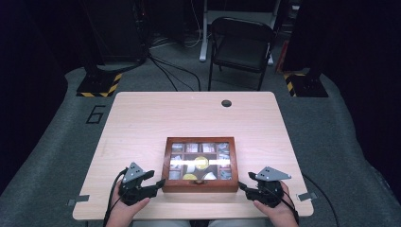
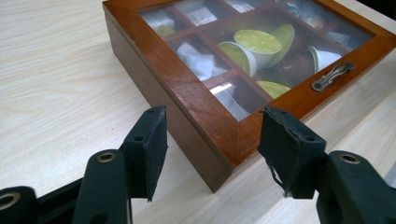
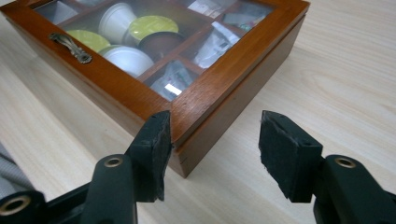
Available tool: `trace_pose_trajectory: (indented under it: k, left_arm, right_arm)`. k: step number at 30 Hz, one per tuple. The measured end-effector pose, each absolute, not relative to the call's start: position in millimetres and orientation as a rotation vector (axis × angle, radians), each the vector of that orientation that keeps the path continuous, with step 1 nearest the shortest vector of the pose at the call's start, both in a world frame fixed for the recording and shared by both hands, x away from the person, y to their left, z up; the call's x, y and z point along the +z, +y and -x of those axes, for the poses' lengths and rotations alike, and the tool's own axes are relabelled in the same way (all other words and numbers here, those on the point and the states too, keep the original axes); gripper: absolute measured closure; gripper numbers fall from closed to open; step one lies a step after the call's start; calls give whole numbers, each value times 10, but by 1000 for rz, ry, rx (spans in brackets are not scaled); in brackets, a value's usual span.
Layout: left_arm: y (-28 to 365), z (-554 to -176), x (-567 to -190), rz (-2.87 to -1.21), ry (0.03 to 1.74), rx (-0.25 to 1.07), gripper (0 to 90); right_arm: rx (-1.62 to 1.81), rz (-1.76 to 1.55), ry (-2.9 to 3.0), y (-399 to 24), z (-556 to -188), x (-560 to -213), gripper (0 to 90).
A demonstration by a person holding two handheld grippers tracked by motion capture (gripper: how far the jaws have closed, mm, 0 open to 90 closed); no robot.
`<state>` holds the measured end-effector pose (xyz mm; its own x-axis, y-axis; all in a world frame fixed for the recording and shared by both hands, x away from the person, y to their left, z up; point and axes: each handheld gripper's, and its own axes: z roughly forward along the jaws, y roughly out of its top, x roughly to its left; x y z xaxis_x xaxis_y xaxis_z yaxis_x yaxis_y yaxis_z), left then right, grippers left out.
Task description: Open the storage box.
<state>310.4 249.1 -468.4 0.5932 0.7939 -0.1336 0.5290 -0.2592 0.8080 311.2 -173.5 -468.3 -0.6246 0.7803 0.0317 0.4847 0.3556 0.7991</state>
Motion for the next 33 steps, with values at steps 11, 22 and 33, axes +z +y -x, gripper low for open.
trace_pose_trajectory:
  k: [11, 22, 33]
  left_arm:
    - [2491, -3111, -4703, -1944, 1057, 373, 430]
    - [2527, -3131, -4696, -1921, 1072, 375, 426]
    - [2517, -3108, -4684, -1926, 1058, 372, 429]
  right_arm:
    - [1118, -1060, 2359, -1680, -3118, -4766, 520]
    - [1088, -1013, 2434, -1613, -3139, -4828, 585]
    - [1086, -988, 2440, -1576, -3166, -4840, 610]
